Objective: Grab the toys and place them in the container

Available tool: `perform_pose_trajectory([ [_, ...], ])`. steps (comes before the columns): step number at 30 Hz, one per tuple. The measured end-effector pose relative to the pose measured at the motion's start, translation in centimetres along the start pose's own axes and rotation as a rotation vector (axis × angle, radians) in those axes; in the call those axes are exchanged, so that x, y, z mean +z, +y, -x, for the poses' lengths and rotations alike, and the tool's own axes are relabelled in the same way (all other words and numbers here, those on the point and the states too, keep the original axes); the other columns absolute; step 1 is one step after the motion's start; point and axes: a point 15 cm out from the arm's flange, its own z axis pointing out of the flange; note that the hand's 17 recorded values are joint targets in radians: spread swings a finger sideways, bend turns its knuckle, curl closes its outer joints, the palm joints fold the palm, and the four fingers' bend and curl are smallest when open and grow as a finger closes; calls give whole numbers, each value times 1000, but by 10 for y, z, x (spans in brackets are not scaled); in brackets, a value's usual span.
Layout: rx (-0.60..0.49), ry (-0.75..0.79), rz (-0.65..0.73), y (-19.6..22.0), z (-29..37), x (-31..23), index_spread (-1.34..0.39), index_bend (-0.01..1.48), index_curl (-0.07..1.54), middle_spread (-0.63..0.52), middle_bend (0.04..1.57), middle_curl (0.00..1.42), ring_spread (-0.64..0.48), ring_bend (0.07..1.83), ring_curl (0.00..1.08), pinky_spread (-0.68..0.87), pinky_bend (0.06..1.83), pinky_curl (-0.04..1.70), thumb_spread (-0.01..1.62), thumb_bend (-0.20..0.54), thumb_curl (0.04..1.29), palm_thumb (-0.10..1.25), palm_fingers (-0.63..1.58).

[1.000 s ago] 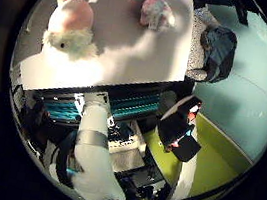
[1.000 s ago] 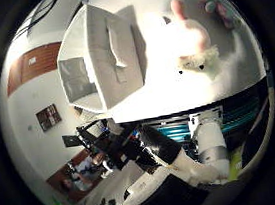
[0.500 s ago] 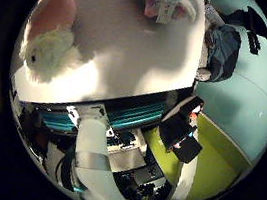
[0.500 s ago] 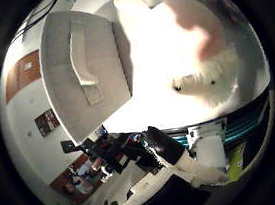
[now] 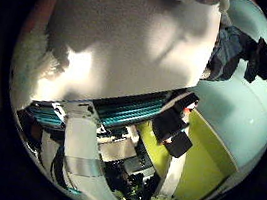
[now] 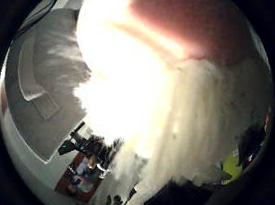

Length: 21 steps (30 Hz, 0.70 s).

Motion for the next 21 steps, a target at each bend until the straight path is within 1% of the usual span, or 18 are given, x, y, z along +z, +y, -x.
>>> perform_pose_trajectory([
  [2,-1,8,-10,0,-1,-4,-210,216,329,77,253,339,214,292,226,429,396,251,1086,-13,338,681,220],
  [4,0,8,-15,1,-1,-6,-264,302,376,-15,291,359,166,294,228,413,297,224,1088,-6,361,741,368],
  [5,0,8,-25,1,-1,-9,-309,391,415,-64,324,376,125,279,225,399,248,212,1090,-7,371,764,456],
  [7,-1,9,-54,2,-2,-18,-368,505,476,-123,339,394,53,288,228,380,185,193,1081,-8,388,806,538],
  [8,-2,10,-65,3,-2,-21,-402,593,531,-171,370,417,-9,304,236,361,161,178,1076,-8,398,835,585],
  [9,-3,8,-73,4,-1,-24,-416,616,549,-199,399,433,-48,319,240,340,160,167,1071,-8,405,854,609],
  [10,-4,8,-86,4,-1,-29,-438,678,589,-246,467,471,-127,364,254,294,152,143,1061,-9,413,881,677],
  [11,-6,8,-96,5,0,-31,-441,684,594,-257,481,479,-144,386,261,284,148,137,1060,-8,415,889,693],
  [12,-8,10,-107,6,0,-35,-450,719,614,-285,531,505,-202,442,273,231,142,113,1057,-2,423,918,773],
  [13,-10,9,-120,7,1,-39,-450,710,638,-328,589,555,-299,583,325,92,205,100,1041,-7,435,960,879],
  [14,-11,9,-126,8,1,-42,-451,668,651,-355,603,590,-362,677,370,-55,292,112,1031,-13,442,974,944],
  [15,-11,9,-125,11,1,-44,-453,585,645,-364,613,616,-389,766,412,-211,430,144,1025,-13,447,985,1043],
  [17,-15,11,-124,16,0,-56,-451,468,653,-368,652,674,-403,877,479,-401,683,232,1009,-18,458,991,1120],
  [19,-21,21,-113,23,-2,-69,-452,413,677,-365,706,739,-403,946,530,-482,856,309,985,-18,479,993,1097],
  [21,-27,32,-101,30,-4,-83,-456,397,718,-364,756,802,-397,993,571,-483,989,382,947,-20,505,987,1071],
])
